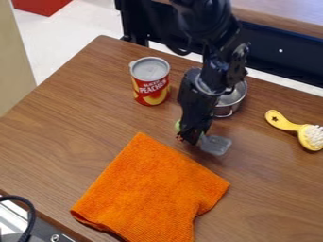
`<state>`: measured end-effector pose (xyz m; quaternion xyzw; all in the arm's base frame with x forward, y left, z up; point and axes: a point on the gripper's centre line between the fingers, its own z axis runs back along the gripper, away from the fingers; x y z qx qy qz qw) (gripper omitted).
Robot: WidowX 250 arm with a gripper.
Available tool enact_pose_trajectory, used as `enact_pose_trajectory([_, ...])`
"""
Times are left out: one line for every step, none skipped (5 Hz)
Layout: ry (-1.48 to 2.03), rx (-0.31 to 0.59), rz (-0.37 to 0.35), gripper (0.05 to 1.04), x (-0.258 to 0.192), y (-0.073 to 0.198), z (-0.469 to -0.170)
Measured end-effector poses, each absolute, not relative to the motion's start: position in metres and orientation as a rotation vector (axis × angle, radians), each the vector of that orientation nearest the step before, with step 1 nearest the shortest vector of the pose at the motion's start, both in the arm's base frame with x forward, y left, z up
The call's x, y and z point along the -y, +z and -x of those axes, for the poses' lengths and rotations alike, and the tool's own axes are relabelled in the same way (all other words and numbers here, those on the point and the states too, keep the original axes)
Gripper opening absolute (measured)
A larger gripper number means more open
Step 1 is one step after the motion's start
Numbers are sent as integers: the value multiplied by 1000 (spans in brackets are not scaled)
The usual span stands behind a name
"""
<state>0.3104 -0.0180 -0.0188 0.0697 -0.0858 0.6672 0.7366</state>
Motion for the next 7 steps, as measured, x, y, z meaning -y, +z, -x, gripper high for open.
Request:
enact_pose_trajectory([1456,199,-142,305,18,-19,-313])
enact_pose_trajectory([1463,194,-159,347,17,-21,-309])
enact_pose_trajectory([1471,162,-179,624,15,-20,-304])
enact_pose_trajectory([1424,145,-179,907,14,-20,-305])
enact_pose_trajectory([1428,127,-172,1009,14,-18,-306])
enact_pose_trajectory([1429,134,-124,1002,18,6,-311])
enact_pose_trajectory([1318,193,-129,1000,28,27,-313])
